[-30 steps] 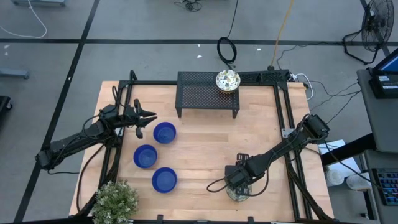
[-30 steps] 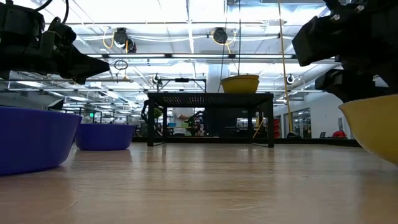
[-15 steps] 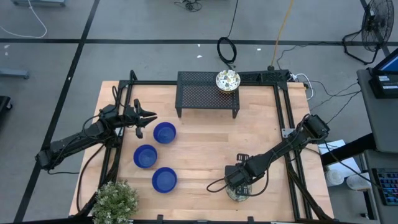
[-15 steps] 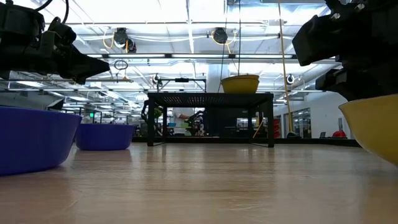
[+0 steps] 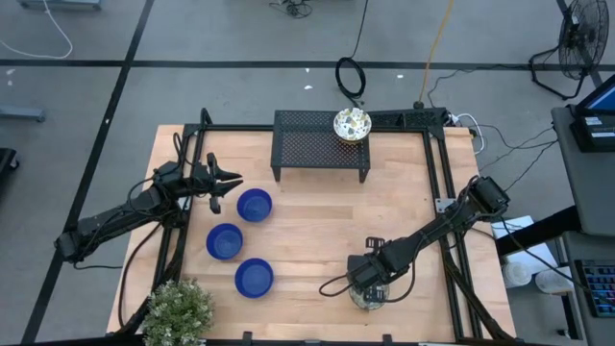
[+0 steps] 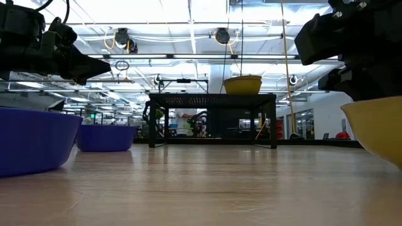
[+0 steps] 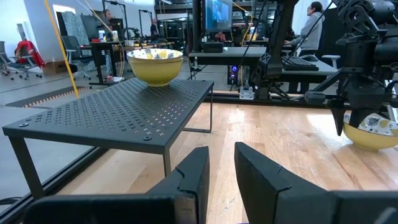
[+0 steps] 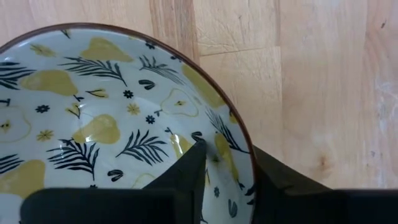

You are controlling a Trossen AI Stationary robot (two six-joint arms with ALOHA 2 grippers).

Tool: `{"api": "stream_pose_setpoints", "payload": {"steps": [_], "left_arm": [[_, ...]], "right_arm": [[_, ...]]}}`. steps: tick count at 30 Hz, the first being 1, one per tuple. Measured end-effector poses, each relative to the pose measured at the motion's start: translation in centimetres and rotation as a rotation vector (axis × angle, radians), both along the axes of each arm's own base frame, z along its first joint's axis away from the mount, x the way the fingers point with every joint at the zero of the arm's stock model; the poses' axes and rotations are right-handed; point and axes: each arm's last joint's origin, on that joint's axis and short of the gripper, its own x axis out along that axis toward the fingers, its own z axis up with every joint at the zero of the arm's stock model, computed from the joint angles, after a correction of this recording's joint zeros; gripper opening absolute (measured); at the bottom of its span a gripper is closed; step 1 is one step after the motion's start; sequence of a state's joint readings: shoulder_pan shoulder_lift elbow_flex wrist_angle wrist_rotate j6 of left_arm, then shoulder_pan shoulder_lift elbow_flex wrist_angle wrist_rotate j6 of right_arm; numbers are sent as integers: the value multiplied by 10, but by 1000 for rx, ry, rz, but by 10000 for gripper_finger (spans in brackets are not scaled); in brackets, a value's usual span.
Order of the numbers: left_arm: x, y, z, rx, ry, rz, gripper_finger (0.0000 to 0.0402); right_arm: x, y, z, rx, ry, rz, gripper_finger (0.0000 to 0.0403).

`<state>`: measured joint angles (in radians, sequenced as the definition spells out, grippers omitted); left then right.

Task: Pick & Place Mini bowls
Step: Stack the white patterned bowl on the white patterned bowl on the shelf

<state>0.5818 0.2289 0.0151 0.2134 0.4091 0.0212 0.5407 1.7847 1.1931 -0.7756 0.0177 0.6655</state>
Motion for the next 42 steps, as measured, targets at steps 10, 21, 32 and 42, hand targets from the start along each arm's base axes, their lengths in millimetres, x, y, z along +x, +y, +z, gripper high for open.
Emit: {"api": "stream_pose_setpoints", "payload": {"steps": [10,21,32,42], "left_arm": [[0,0,0,0,0,0,81],[0,0,0,0,0,0,81],[0,0,0,0,0,0,81],[0,0,0,0,0,0,81]], "right_arm": [[0,0,0,-1,-1,0,79],[0,0,0,-3,-1,0,79],[-3,-7,16,100,19,12,12],[-11,-16,51,105,-118,12,6]]}}
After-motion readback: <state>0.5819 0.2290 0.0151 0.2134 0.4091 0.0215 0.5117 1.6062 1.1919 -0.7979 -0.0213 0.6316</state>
